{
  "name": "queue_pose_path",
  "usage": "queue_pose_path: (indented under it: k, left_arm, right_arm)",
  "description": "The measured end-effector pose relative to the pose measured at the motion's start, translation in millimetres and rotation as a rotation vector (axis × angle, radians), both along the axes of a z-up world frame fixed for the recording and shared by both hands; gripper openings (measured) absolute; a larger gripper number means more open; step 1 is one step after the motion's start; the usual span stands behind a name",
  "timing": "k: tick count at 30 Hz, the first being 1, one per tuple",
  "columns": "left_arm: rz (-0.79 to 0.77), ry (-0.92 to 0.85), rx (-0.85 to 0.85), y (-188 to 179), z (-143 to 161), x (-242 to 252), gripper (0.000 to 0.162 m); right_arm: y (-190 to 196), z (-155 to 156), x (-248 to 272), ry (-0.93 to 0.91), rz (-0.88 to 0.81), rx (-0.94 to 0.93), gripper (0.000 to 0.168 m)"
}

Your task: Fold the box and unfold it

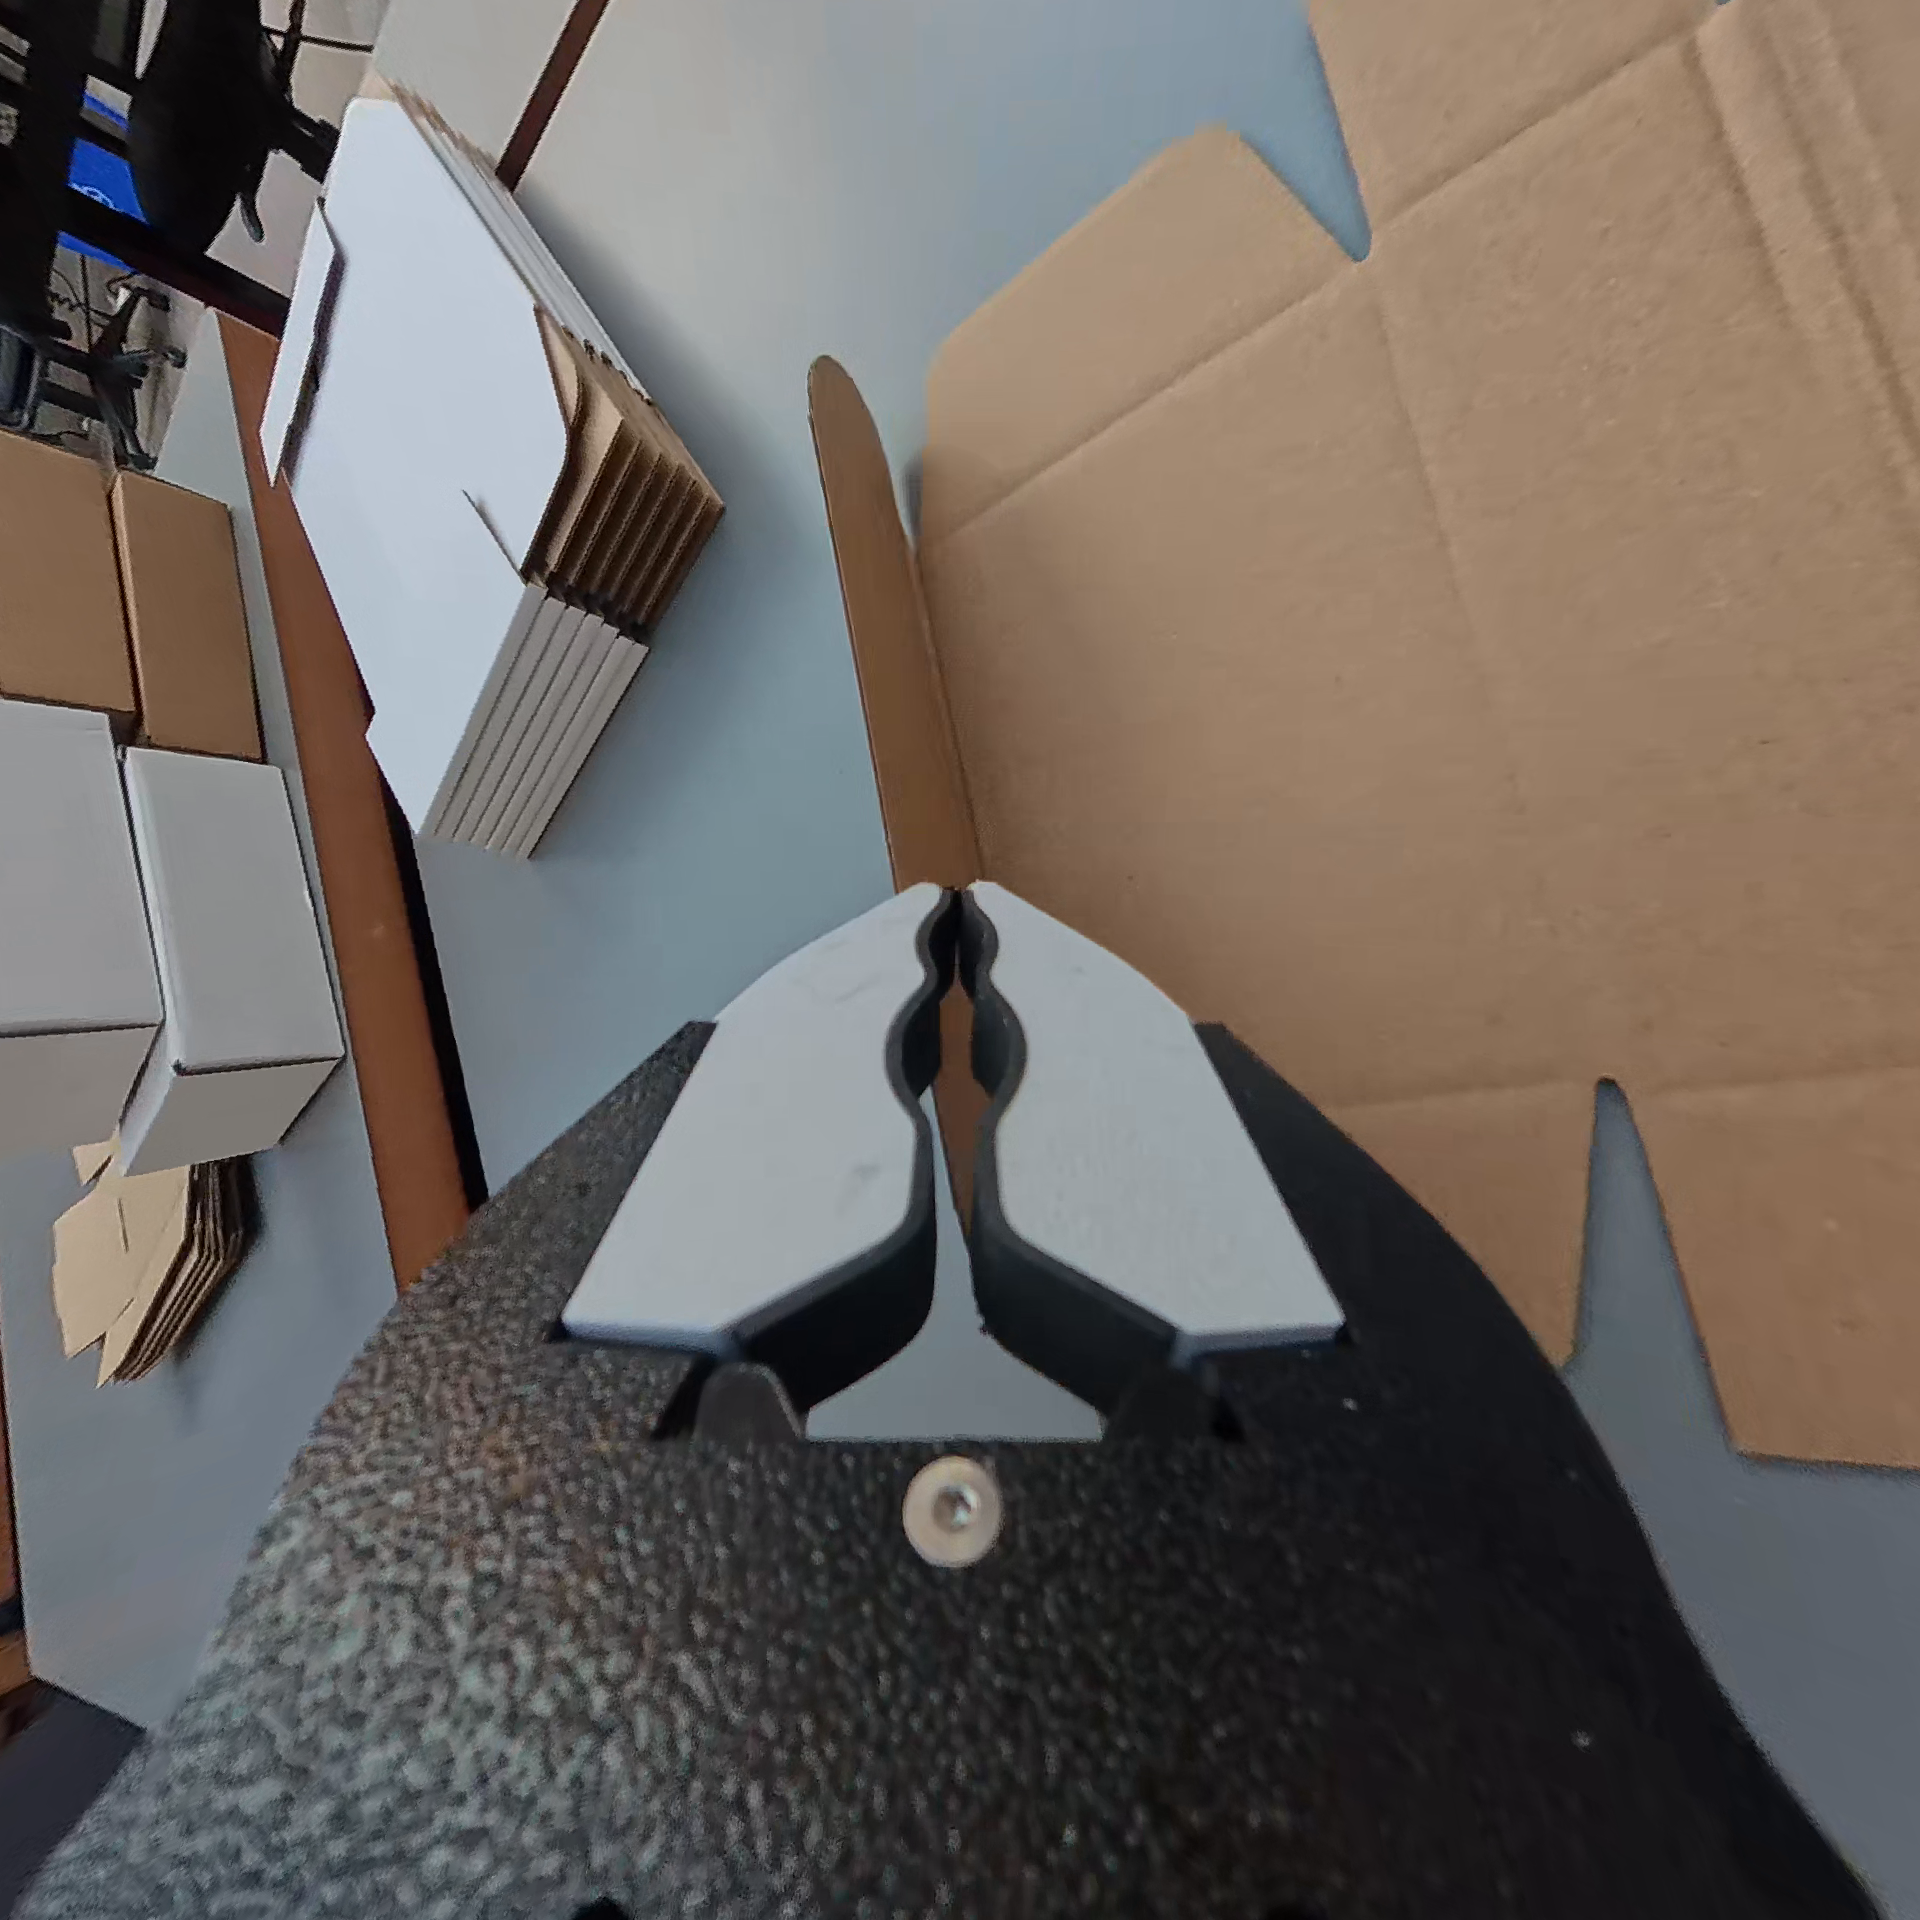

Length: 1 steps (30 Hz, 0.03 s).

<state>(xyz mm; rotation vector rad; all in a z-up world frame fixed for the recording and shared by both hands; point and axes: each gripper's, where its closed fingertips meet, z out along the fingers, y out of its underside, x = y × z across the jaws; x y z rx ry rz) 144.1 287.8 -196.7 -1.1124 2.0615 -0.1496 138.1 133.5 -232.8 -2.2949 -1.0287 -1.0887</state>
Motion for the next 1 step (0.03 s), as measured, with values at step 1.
queue_pose_path:
  k: [1]
  left_arm:
    - [0.012,0.008,0.013,7.3,-0.7,1.9,0.0]
  right_arm:
    - [0.0,0.0,-0.1,0.0,0.0,0.0,0.0]
